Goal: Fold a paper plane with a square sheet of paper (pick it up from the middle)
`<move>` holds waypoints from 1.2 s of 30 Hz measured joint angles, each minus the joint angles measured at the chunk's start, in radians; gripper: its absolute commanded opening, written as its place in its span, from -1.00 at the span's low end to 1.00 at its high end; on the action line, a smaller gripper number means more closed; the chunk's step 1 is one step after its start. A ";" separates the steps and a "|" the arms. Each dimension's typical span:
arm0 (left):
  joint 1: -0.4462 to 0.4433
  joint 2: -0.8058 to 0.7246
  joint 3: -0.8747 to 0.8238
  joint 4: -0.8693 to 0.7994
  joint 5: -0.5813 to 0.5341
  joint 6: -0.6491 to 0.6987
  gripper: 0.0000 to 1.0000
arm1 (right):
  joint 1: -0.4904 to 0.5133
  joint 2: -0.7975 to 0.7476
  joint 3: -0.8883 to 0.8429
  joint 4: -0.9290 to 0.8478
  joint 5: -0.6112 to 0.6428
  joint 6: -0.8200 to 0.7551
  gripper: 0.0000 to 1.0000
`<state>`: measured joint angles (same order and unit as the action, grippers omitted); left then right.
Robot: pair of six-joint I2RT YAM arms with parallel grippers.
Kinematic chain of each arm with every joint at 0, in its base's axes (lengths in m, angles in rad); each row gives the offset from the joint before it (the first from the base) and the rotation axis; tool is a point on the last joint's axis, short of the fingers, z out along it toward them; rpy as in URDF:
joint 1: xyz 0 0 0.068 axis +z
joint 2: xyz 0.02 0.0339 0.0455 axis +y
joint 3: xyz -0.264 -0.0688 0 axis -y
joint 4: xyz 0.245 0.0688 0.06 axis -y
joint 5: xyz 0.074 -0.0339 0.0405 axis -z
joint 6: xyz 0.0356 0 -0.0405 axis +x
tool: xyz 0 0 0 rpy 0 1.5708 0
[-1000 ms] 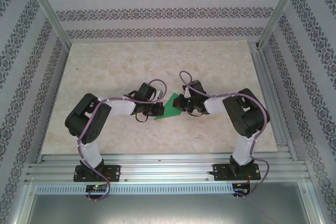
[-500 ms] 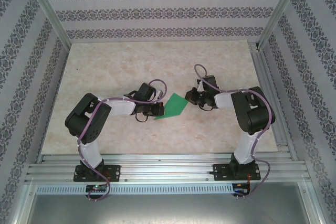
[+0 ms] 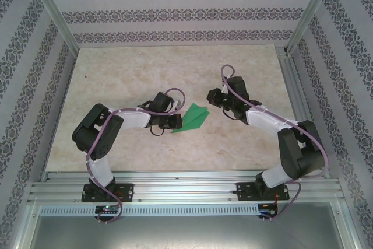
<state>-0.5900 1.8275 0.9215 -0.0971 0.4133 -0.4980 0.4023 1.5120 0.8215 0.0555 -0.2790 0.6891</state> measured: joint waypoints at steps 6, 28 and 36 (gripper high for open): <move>0.000 0.000 0.000 0.002 0.000 -0.001 -1.00 | 0.130 0.080 -0.006 0.016 0.006 0.058 -0.90; 0.000 -0.045 0.014 -0.051 0.045 -0.048 -0.67 | 0.197 0.345 0.032 0.092 -0.047 0.208 -0.97; 0.000 -0.067 0.023 -0.055 0.089 -0.080 -0.66 | 0.197 0.365 0.068 0.060 -0.048 0.212 -0.98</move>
<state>-0.5903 1.7607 0.9440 -0.1520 0.5018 -0.5777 0.5995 1.8774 0.8894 0.1154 -0.3275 0.9012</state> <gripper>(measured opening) 0.172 0.044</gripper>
